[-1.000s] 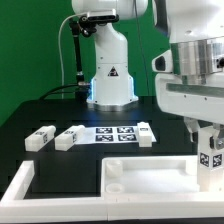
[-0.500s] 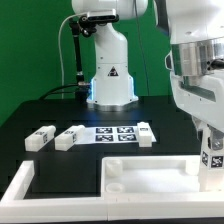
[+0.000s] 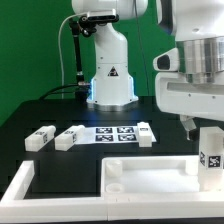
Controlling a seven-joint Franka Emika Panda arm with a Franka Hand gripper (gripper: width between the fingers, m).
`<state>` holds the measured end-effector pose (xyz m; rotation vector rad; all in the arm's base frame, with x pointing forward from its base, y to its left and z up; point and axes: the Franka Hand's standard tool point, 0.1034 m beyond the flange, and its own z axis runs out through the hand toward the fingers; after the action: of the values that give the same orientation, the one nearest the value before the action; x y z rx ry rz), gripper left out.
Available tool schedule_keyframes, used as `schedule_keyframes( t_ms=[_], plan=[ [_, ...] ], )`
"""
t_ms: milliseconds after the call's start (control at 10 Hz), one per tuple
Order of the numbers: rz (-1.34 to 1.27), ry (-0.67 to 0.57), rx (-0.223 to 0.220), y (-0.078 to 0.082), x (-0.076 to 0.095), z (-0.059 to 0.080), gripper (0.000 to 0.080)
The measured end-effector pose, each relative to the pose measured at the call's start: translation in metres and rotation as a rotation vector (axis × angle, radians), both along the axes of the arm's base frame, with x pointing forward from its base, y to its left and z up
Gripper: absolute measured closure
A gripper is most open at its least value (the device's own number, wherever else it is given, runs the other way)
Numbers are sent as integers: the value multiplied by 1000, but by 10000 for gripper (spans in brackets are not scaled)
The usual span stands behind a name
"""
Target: Assemble desk
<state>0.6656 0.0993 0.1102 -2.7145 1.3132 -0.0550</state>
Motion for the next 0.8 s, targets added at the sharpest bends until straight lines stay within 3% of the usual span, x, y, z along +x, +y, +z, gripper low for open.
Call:
schedule_keyframes(
  t_ms=[100, 300, 500, 600, 800],
  plan=[
    [61, -5, -6, -1, 0, -1, 165],
    [242, -21, -33, -2, 0, -1, 154],
    [691, -47, -130, 1, 1, 1, 151],
    [795, -53, -134, 1, 1, 0, 151],
    [754, -50, -132, 1, 1, 0, 179]
  ],
)
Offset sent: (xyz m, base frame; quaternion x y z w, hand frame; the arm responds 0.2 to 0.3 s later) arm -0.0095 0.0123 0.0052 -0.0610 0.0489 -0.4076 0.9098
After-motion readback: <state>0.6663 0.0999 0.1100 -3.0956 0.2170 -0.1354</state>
